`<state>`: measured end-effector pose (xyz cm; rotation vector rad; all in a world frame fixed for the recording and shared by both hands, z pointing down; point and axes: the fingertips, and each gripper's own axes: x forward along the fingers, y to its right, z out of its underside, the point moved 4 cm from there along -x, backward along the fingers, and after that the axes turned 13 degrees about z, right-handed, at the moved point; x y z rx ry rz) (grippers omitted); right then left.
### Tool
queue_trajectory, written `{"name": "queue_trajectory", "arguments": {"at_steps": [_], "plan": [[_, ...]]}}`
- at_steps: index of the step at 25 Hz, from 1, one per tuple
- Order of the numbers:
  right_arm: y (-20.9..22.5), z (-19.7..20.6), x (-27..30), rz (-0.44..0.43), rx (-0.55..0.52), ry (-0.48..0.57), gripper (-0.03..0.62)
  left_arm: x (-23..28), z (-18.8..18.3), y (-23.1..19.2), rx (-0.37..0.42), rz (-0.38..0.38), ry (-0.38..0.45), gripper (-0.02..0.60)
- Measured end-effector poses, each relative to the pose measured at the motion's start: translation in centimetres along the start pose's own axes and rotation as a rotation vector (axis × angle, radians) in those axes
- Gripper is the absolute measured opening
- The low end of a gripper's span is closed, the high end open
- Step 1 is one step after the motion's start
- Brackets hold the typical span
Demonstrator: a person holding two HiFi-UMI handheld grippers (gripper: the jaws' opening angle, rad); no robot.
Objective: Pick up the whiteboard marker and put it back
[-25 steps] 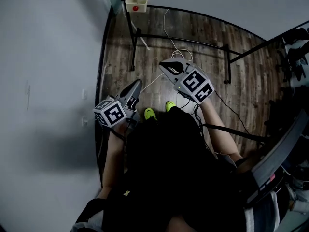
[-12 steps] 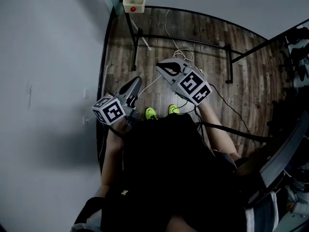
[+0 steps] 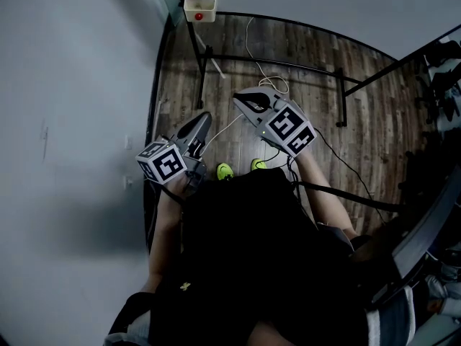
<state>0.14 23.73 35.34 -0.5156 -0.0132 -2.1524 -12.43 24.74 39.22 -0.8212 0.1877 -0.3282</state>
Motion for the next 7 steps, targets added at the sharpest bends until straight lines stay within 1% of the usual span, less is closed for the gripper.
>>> {"name": "queue_trajectory", "arguments": {"at_steps": [7], "plan": [[-0.57, 0.27, -0.27, -0.003, 0.004, -0.004, -0.002, -0.53, 0.53, -0.06, -0.006, 0.005, 0.001, 0.032]]}}
